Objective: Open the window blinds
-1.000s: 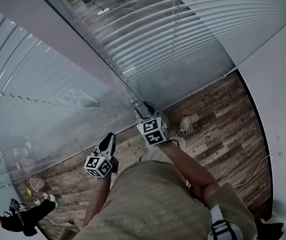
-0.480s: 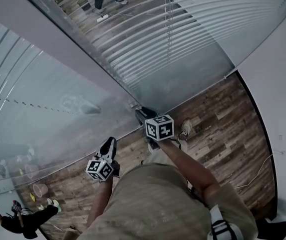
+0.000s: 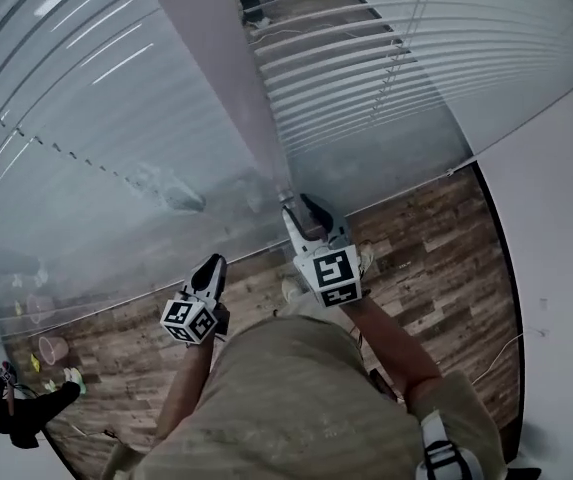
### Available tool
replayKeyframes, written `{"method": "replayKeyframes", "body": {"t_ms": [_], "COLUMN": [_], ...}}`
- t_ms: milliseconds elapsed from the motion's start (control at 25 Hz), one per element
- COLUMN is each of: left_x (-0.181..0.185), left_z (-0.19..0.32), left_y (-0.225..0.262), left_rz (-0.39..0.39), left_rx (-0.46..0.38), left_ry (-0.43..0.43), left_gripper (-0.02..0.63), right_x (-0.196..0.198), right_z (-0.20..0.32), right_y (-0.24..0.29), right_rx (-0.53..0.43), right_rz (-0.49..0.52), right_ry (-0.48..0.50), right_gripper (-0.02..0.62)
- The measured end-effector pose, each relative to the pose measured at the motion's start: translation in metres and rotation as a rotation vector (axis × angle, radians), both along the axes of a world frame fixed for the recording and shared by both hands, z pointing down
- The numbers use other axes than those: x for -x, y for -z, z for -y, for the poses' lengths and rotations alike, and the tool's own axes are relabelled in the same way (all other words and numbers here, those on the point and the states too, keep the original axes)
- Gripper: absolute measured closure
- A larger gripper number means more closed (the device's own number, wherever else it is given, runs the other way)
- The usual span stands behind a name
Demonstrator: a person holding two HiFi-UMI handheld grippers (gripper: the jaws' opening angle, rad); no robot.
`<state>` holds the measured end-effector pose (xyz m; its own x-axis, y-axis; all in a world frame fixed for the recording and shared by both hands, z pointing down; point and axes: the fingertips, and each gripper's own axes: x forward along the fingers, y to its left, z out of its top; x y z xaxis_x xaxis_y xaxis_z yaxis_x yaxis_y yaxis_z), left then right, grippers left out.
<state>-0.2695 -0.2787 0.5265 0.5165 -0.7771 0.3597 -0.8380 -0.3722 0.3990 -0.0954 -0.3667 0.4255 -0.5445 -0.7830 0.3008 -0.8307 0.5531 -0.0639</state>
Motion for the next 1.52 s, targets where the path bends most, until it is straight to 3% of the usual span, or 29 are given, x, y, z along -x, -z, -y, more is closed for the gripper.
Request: {"method": "replayKeyframes", "body": {"t_ms": [160, 320, 520, 680, 1000, 1520], "left_x": [-0.004, -0.004, -0.002, 0.008, -0.017, -0.007], "left_z": [-0.007, -0.013, -0.022, 0.018, -0.005, -0.004], "left_y": [-0.005, -0.010, 0.015, 0.017, 0.009, 0.029], "left_rz": [-0.017, -0.036, -0.079, -0.052, -0.033, -0.045], "left_rx": [-0.022, -0.048, -0.046, -0.114, -0.121, -0.108], "left_ry": [0.010, 0.014, 0.020, 0.001, 0.006, 0.119], "left_gripper": [0.569, 0.569, 0.569, 0.569, 0.569, 0.569], "right_x": [-0.008, -0.015, -0.020, -0.009, -0.024, -0.015], "right_z": [-0.008, -0.016, -0.022, 0.016, -0.013, -0.006], "right_y": [-0.010, -0.021, -0.003, -0.002, -0.015, 0.004], "right_rx": [0.050, 0.028, 0.074, 0.036, 0.052, 0.088], "right_rz": [0.056, 0.021, -0.032, -0.053, -0.122, -0.144], "right_ry": [0.005, -0.006, 0.010, 0.041, 0.121, 0.208], "right_gripper": [0.465, 0.465, 0.465, 0.465, 0.465, 0.465]}}
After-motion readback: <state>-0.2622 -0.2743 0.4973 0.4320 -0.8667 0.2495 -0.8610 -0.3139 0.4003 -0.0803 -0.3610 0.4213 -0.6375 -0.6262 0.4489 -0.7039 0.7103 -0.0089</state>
